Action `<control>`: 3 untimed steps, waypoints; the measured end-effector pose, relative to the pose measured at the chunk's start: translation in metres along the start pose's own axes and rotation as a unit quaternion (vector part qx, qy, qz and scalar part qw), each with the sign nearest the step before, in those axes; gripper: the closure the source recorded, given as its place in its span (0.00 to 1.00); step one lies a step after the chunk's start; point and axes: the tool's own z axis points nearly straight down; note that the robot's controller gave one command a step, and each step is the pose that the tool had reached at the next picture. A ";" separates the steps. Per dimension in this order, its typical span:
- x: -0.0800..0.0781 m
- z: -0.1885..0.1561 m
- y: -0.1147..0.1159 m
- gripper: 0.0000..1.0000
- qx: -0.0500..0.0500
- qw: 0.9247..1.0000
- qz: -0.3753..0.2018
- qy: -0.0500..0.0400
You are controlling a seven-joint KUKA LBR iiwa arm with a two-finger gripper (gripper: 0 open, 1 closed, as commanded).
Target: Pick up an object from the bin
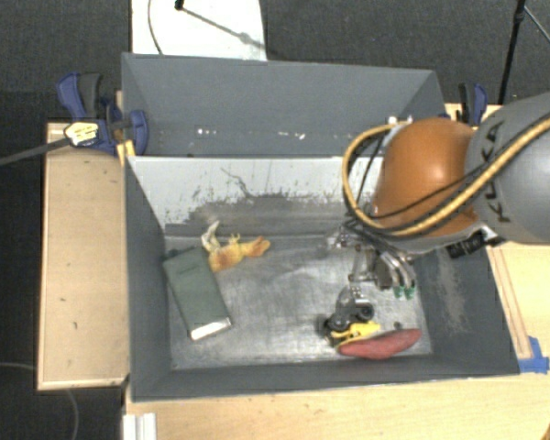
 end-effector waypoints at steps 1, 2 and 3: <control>0.013 0.076 -0.046 1.00 -0.003 0.974 -0.225 0.006; 0.013 0.076 -0.046 1.00 -0.002 0.974 -0.224 0.006; 0.005 0.052 -0.045 1.00 -0.001 0.975 -0.220 -0.001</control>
Offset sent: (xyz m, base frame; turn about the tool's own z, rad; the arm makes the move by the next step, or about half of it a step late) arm 0.0000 0.0000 0.0000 0.0000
